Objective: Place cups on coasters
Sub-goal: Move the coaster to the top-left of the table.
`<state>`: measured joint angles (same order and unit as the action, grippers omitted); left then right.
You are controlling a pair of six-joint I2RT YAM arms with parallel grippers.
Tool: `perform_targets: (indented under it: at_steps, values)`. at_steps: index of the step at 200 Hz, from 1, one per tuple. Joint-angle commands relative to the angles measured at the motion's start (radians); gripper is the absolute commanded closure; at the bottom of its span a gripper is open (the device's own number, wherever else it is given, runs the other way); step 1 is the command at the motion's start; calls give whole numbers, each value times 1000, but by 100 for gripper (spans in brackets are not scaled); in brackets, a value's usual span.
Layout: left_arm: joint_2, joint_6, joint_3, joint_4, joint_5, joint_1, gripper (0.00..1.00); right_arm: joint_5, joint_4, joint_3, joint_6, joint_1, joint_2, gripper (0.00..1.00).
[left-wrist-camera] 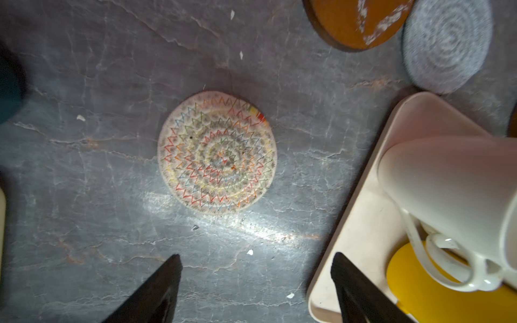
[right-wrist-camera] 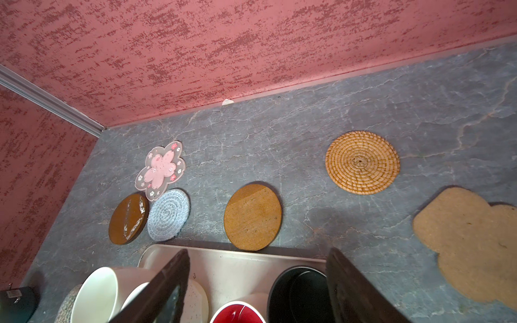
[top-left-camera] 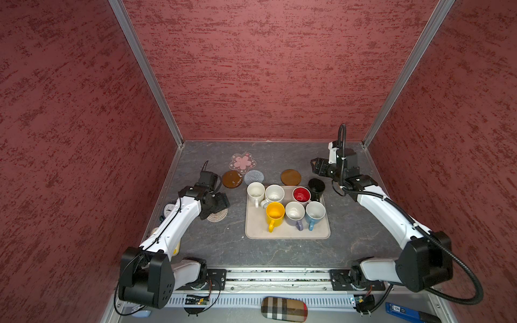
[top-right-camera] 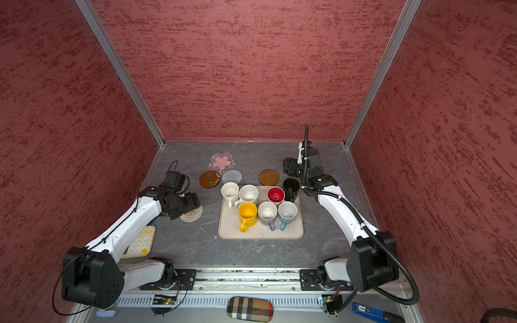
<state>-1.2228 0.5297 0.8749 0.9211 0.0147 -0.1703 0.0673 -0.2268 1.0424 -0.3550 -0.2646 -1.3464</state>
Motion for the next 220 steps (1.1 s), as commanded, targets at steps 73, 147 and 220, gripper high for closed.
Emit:
perform_targets:
  at_steps: [73, 147, 220]
  values:
    - [-201, 20, 15, -73, 11, 60, 60, 27, 63, -65, 6, -13, 57, 38]
    - [-299, 28, 39, -121, -7, 118, 63, 55, 137, -94, -23, -16, 67, 35]
    - [-515, 49, 166, -130, -49, 119, 65, 73, 205, -124, -54, -14, 108, 34]
